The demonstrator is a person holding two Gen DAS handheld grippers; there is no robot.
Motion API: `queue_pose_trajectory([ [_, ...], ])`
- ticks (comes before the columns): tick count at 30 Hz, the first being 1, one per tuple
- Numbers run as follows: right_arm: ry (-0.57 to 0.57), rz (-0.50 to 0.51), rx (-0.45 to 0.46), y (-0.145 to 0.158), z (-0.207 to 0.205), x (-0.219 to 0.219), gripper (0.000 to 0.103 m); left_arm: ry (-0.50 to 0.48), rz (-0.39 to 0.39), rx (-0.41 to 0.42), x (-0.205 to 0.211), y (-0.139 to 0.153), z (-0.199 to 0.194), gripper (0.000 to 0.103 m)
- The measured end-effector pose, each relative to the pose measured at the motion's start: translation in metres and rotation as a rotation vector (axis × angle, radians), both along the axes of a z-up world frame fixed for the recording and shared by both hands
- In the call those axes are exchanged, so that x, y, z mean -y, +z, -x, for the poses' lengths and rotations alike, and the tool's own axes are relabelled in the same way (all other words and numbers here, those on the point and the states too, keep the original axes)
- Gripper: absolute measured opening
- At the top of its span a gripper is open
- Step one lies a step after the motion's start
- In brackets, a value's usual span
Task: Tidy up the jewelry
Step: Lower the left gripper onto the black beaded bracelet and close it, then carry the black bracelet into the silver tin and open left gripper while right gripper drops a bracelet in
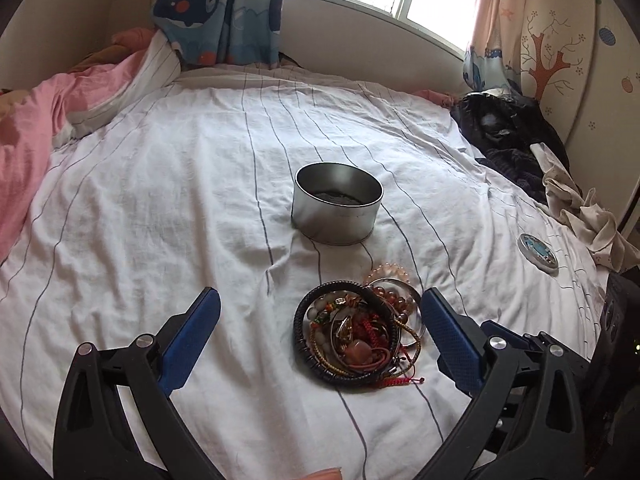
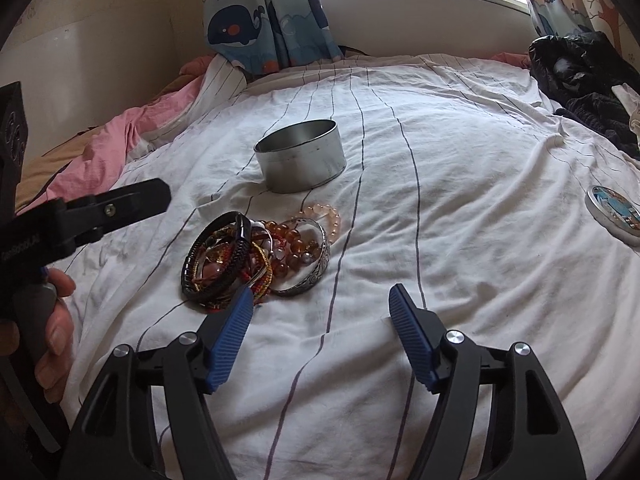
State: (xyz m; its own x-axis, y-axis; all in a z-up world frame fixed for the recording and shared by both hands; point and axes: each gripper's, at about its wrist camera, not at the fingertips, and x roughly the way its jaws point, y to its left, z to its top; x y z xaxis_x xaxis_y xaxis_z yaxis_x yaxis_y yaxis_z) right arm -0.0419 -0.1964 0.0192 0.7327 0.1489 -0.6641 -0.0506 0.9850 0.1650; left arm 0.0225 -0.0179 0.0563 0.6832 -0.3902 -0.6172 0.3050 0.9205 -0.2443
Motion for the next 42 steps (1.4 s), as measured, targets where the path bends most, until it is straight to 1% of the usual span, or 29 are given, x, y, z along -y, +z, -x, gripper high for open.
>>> queue_pose_trajectory([
  [5,-0.010,-0.029,-0.006,-0.002,0.000,0.004,0.069,-0.089,0.074,-0.070,0.009,-0.017,-0.031,0.097],
  [9,-0.016,-0.050,-0.013,-0.002,-0.001,0.007,0.070,-0.166,0.139,-0.195,0.011,-0.039,-0.053,0.095],
  [10,-0.016,-0.054,-0.013,-0.003,-0.001,0.007,0.070,-0.174,0.147,-0.220,0.011,-0.043,-0.057,0.092],
  [11,-0.016,-0.056,-0.014,-0.003,-0.001,0.007,0.070,-0.178,0.139,-0.236,0.012,-0.046,-0.058,0.088],
  [13,-0.017,-0.061,-0.016,-0.003,-0.002,0.008,0.070,-0.181,0.118,-0.250,0.014,-0.049,-0.057,0.071],
  [14,-0.018,-0.063,-0.017,-0.003,-0.002,0.009,0.070,-0.184,0.121,-0.258,0.012,-0.050,-0.056,0.068],
  [15,-0.020,-0.064,-0.017,-0.002,-0.002,0.009,0.070,-0.186,0.131,-0.259,0.010,-0.050,-0.054,0.062],
  [16,-0.021,-0.064,-0.016,-0.002,-0.001,0.009,0.070,-0.179,0.132,-0.259,0.008,-0.049,-0.052,0.050],
  [17,-0.021,-0.062,-0.014,-0.002,-0.001,0.009,0.070,-0.166,0.123,-0.259,0.005,-0.048,-0.050,0.042],
  [18,-0.018,-0.058,-0.012,-0.001,-0.001,0.008,0.070,-0.155,0.115,-0.266,0.001,-0.048,-0.049,0.026],
  [19,-0.012,-0.053,-0.007,0.000,0.000,0.007,0.070,-0.144,0.122,-0.270,-0.003,-0.048,-0.048,0.017],
  [21,0.002,-0.042,0.001,0.002,0.001,0.003,0.070,-0.123,0.117,-0.273,-0.011,-0.046,-0.046,0.010],
  [23,0.008,-0.032,0.004,0.002,0.002,0.001,0.070,-0.134,0.120,-0.264,-0.014,-0.041,-0.042,0.007],
  [26,0.002,-0.035,-0.006,0.000,0.001,0.001,0.070,-0.162,0.102,-0.236,-0.010,-0.033,-0.040,0.007],
  [29,-0.001,-0.035,-0.009,-0.002,0.000,0.002,0.070,-0.173,0.083,-0.242,-0.005,-0.037,-0.045,0.008],
  [30,-0.001,-0.033,-0.009,-0.002,0.000,0.002,0.070,-0.178,0.079,-0.257,-0.003,-0.041,-0.048,0.012],
  [33,0.001,-0.029,-0.010,-0.003,-0.001,0.001,0.070,-0.175,0.079,-0.275,0.000,-0.051,-0.054,0.020],
  [34,0.002,-0.028,-0.010,-0.003,-0.001,0.001,0.070,-0.173,0.083,-0.276,0.000,-0.052,-0.055,0.020],
  [35,0.003,-0.028,-0.009,-0.003,-0.001,0.001,0.070,-0.175,0.085,-0.276,0.000,-0.052,-0.055,0.020],
  [36,0.005,-0.026,-0.009,-0.003,-0.001,0.001,0.070,-0.177,0.082,-0.272,0.000,-0.051,-0.054,0.010],
  [37,0.007,-0.026,-0.007,-0.002,-0.001,0.000,0.070,-0.180,0.072,-0.269,0.000,-0.051,-0.053,0.008],
  [40,0.033,-0.024,0.005,0.002,-0.001,-0.003,0.070,-0.176,0.053,-0.232,-0.002,-0.039,-0.042,0.007],
  [42,0.060,-0.016,0.010,0.006,-0.002,-0.007,0.068,-0.154,0.068,-0.199,-0.011,-0.026,-0.034,0.007],
])
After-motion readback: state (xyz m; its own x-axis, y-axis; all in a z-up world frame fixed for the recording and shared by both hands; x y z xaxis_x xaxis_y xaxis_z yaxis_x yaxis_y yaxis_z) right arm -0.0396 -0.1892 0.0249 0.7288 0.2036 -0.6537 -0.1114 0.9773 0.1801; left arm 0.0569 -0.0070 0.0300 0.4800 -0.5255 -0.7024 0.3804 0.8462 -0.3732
